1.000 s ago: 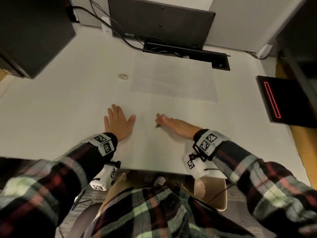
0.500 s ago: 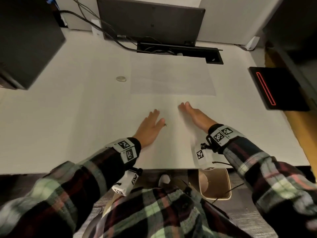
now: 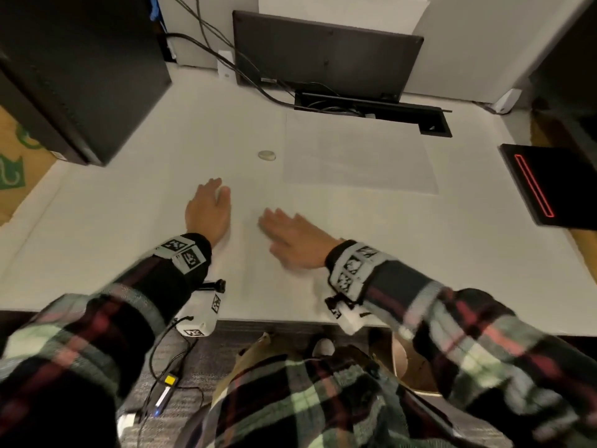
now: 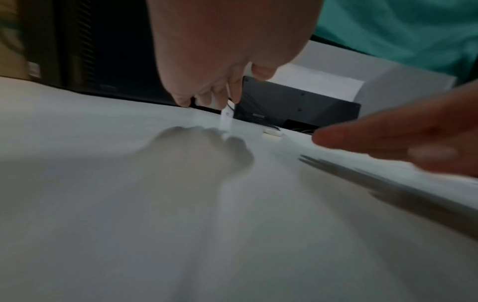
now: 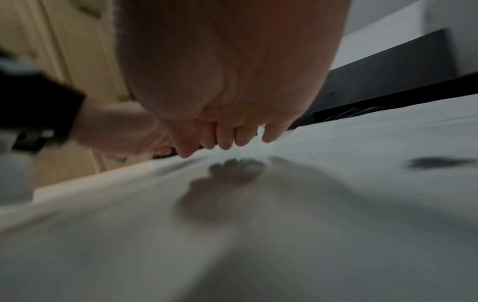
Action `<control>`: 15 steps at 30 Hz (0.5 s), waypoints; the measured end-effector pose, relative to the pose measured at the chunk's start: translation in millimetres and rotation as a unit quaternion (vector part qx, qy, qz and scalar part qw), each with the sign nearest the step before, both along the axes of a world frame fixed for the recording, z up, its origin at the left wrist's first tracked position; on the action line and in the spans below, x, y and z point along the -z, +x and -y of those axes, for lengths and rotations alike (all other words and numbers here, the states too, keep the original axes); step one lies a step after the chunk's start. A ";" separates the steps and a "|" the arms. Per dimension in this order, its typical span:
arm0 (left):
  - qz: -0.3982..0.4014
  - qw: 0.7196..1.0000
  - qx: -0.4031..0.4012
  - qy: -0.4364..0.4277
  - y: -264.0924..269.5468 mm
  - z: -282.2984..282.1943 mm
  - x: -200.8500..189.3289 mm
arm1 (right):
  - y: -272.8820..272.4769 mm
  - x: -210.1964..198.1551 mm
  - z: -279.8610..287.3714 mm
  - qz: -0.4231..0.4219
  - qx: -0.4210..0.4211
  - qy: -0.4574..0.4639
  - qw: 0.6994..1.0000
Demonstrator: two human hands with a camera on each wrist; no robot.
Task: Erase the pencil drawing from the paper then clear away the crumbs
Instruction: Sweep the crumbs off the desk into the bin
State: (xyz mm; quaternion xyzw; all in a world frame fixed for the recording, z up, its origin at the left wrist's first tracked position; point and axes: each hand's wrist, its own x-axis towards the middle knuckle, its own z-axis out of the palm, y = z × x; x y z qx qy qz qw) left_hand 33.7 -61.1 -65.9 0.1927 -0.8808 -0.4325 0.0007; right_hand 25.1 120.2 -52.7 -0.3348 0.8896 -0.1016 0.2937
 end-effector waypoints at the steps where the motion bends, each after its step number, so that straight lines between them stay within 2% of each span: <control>1: 0.030 0.999 0.007 -0.041 -0.2 9.2 4.7 | 2.6 6.9 15.5 -0.010 -0.020 0.020 1.000; 3: 0.092 0.989 0.031 -0.107 0.8 22.0 14.7 | 3.2 14.9 40.4 -0.024 -0.034 0.048 0.998; 7: 0.182 0.969 0.083 -0.142 6.3 23.5 24.6 | -5.6 23.2 57.5 -0.054 -0.030 0.118 0.991; 11: 0.227 0.945 0.156 -0.174 10.5 9.2 24.3 | -6.6 26.5 31.8 -0.064 0.048 0.162 0.984; 15: 0.235 0.928 0.216 -0.191 9.0 -9.8 19.9 | -1.1 23.2 -6.1 -0.055 0.089 0.207 0.973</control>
